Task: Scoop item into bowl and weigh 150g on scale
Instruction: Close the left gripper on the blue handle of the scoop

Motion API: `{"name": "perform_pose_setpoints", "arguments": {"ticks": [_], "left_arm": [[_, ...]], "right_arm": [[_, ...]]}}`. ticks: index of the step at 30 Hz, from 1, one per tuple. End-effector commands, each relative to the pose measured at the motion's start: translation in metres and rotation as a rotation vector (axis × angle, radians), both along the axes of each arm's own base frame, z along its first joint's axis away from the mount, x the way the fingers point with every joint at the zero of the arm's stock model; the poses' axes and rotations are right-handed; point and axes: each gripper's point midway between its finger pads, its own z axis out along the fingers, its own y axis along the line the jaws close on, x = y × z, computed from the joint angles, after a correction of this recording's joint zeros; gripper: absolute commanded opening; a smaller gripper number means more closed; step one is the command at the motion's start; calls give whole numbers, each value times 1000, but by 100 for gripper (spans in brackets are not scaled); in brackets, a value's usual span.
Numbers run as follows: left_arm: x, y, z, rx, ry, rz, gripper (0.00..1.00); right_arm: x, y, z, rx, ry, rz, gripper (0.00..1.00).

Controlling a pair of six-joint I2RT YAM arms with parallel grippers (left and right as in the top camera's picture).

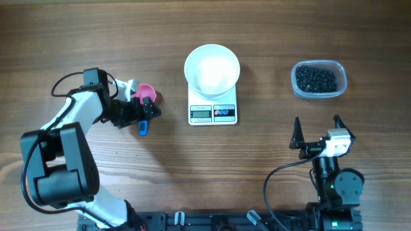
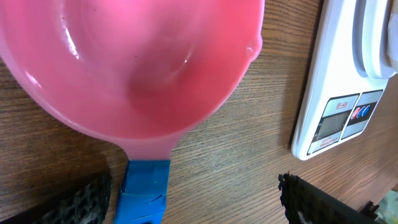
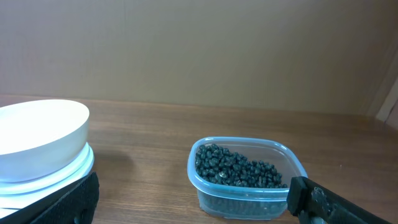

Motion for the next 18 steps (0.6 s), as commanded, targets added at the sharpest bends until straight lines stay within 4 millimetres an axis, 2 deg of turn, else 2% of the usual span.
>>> {"name": "perform_pose_setpoints", "arguments": {"ticks": [1, 18], "left_arm": [[-9, 2, -17, 25, 44, -16, 92], [-9, 0, -16, 14, 42, -17, 92]], "right_arm": [[0, -2, 0, -3, -1, -11, 100], [0, -2, 0, -2, -1, -11, 100]]}}
